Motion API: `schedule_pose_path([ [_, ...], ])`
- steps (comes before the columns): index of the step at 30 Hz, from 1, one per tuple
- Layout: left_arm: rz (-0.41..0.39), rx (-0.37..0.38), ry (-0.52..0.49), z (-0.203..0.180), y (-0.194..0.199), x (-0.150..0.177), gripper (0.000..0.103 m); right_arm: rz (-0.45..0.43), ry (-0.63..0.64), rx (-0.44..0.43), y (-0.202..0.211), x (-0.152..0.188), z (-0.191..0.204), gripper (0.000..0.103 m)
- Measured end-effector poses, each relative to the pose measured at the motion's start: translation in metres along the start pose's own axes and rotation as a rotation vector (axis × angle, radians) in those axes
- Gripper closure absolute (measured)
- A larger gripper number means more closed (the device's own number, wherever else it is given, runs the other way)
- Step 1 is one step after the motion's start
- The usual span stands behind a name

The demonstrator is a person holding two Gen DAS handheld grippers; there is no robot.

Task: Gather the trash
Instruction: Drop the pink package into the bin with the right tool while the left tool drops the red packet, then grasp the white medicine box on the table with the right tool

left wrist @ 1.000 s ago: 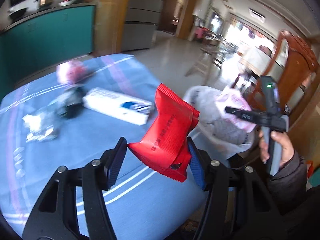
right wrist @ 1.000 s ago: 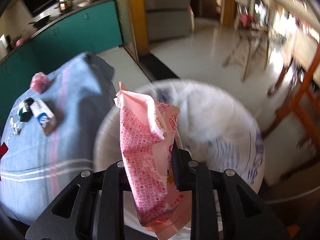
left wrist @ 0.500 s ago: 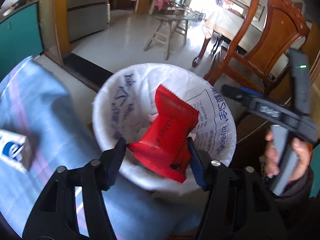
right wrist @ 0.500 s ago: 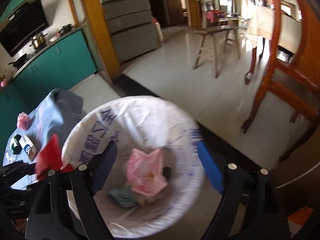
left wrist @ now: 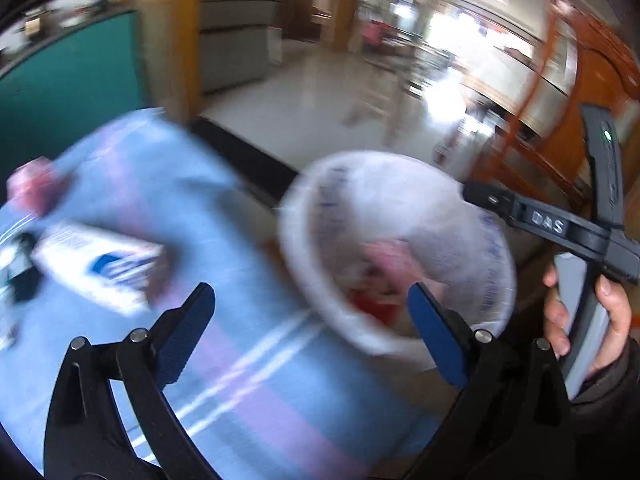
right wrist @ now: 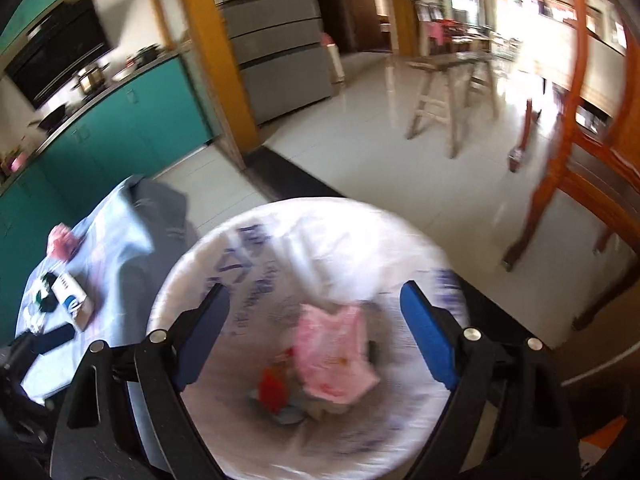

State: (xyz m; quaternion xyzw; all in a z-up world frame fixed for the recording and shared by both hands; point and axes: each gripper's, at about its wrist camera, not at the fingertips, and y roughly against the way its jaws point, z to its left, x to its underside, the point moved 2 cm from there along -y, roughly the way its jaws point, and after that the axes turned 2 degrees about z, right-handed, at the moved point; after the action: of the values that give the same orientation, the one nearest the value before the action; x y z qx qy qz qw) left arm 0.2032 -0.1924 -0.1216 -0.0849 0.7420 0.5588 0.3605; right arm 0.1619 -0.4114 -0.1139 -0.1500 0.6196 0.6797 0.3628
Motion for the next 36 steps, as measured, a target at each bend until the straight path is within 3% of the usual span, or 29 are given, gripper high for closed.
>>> schedule_pose_path([
  [4, 0.007, -0.080, 0.163, 0.050, 0.030, 0.018, 0.006, 0.032, 0.061, -0.065, -0.013, -0.002, 0.046, 0.017],
  [9, -0.029, -0.249, 0.235, 0.103, 0.071, 0.043, 0.005, 0.073, 0.180, -0.149, -0.026, 0.001, 0.119, 0.017],
  [11, -0.028, -0.279, 0.284, 0.123, 0.084, 0.053, 0.005, 0.088, 0.241, -0.180, -0.030, 0.006, 0.151, 0.016],
  [19, -0.027, -0.341, 0.481, 0.201, 0.124, 0.103, 0.004, 0.168, 0.458, -0.340, -0.059, 0.026, 0.269, 0.014],
  [23, -0.042, -0.363, 0.559, 0.222, 0.138, 0.118, 0.004, 0.178, 0.523, -0.376, -0.066, 0.029, 0.310, 0.014],
  [28, -0.049, -0.370, 0.605, 0.235, 0.145, 0.129, 0.004, 0.188, 0.591, -0.391, -0.079, 0.030, 0.340, 0.014],
  [32, -0.051, -0.373, 0.611, 0.239, 0.145, 0.132, 0.004, 0.193, 0.653, -0.330, -0.094, 0.041, 0.353, 0.012],
  [36, -0.047, -0.370, 0.616, 0.240, 0.144, 0.134, 0.004, 0.212, 0.689, -0.357, -0.093, 0.049, 0.359, 0.012],
])
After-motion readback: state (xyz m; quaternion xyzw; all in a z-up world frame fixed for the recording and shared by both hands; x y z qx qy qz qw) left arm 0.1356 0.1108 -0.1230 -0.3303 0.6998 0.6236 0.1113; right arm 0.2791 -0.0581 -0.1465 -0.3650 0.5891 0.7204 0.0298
